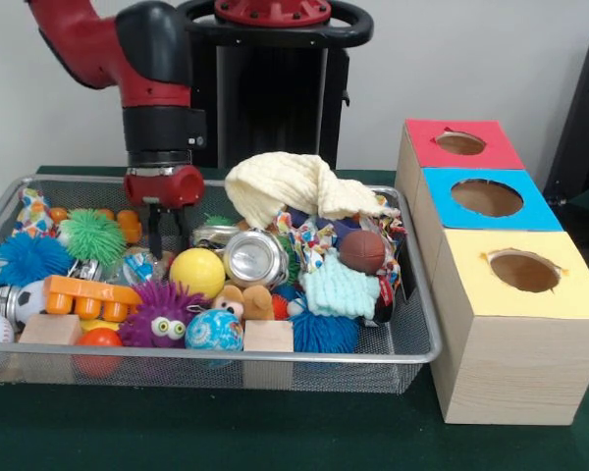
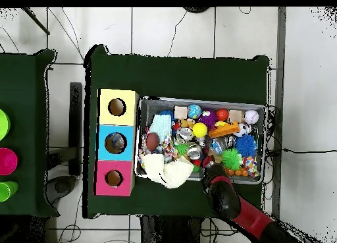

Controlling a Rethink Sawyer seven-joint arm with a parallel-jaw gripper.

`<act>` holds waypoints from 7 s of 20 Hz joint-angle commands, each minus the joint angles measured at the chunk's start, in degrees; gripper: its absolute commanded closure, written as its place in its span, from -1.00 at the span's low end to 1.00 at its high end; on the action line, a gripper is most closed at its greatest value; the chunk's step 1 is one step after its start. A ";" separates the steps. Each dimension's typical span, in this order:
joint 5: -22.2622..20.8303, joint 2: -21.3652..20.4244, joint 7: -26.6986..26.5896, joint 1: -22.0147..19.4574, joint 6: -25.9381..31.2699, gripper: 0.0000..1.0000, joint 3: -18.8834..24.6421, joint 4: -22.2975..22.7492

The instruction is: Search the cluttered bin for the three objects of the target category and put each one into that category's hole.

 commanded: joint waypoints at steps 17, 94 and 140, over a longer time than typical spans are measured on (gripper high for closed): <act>12.20 -1.42 4.83 26.76 -35.15 -1.00 -22.31 -7.36; -8.71 2.81 23.84 5.77 -12.13 -1.00 1.90 -9.80; 7.30 -6.48 23.87 2.90 6.72 -1.00 7.53 -4.44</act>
